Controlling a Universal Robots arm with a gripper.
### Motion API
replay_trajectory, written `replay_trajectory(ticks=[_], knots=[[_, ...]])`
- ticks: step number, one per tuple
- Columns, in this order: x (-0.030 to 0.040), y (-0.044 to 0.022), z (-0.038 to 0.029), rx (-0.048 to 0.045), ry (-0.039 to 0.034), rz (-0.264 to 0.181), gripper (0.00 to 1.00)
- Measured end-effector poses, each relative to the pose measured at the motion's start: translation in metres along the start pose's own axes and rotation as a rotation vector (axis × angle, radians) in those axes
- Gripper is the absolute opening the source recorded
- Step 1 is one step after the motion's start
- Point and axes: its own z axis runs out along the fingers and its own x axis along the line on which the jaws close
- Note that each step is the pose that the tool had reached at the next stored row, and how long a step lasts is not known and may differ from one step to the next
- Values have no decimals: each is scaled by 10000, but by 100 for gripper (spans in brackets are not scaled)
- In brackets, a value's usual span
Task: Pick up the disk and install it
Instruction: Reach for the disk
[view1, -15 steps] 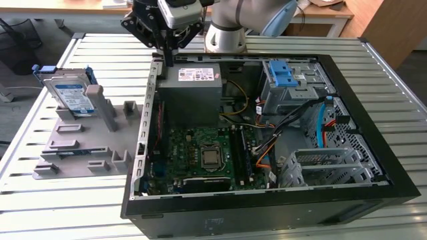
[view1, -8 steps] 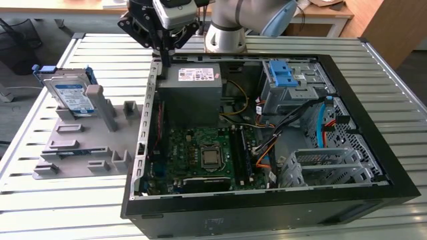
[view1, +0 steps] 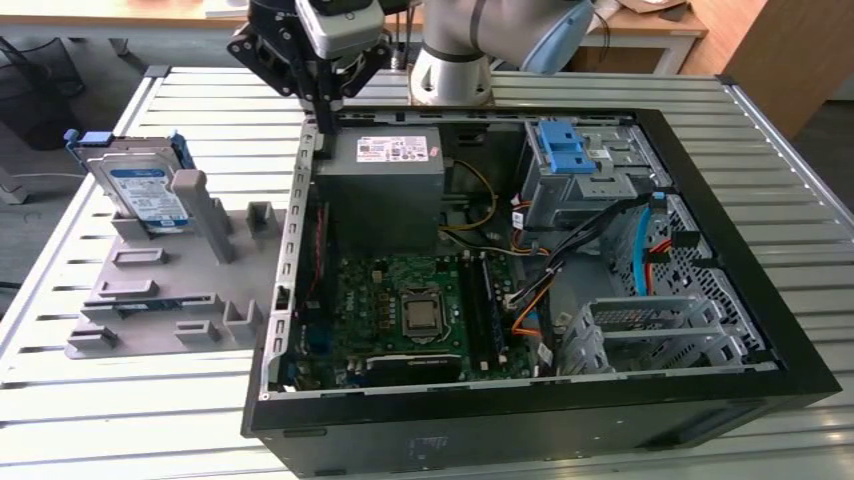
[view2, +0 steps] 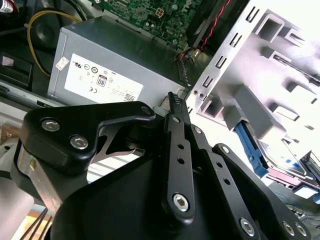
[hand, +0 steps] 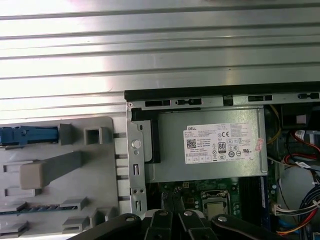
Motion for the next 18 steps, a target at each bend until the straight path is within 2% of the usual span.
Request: replay_trajectory(ticks=[7, 18], knots=[[43, -3, 1, 0, 1, 0, 11], [72, -6, 1, 1, 1, -1, 11]])
